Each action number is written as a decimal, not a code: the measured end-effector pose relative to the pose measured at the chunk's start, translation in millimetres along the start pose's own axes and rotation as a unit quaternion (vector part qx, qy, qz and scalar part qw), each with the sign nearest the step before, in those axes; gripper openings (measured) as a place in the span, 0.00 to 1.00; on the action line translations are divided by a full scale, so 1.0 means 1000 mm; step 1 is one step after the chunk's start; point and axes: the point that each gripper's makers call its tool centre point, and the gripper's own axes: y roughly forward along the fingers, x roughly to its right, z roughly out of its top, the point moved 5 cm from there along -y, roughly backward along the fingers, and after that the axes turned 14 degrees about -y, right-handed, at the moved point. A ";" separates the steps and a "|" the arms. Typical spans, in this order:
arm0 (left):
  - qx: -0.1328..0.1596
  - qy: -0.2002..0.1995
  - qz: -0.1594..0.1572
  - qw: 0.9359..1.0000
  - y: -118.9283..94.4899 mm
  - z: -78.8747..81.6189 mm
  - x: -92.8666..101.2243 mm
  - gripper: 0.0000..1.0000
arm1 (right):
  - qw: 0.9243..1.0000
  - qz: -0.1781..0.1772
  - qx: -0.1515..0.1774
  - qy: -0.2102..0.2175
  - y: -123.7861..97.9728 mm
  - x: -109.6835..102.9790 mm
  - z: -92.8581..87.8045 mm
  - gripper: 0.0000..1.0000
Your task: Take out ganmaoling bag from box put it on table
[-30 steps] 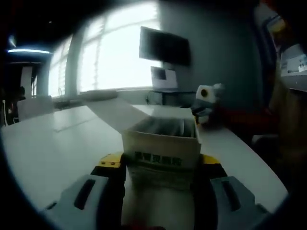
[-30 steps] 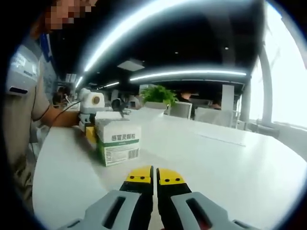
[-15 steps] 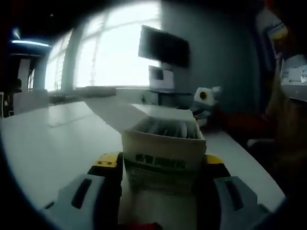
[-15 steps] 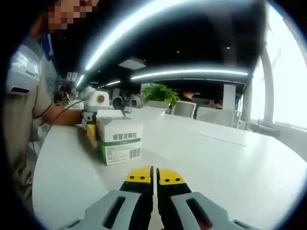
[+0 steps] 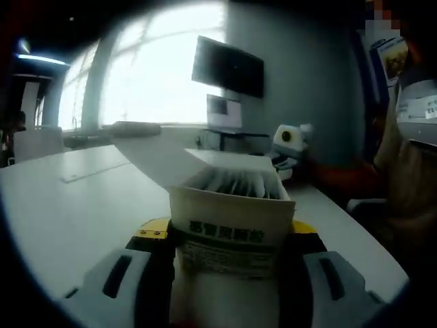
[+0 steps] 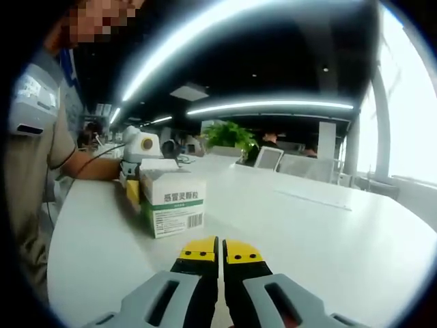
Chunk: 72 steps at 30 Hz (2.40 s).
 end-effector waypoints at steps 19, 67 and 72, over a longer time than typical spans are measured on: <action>0.000 0.006 0.002 1.000 -0.002 -0.001 -0.001 0.51 | 0.991 0.041 -0.078 -0.097 0.021 -0.014 0.093 0.00; -0.005 0.015 0.009 1.000 -0.003 -0.004 -0.002 0.51 | 0.871 0.293 -0.259 -0.299 0.102 -0.052 0.097 0.00; -0.006 0.015 0.010 1.000 -0.003 -0.004 -0.002 0.51 | 0.858 0.323 -0.280 -0.286 0.108 -0.056 0.090 0.00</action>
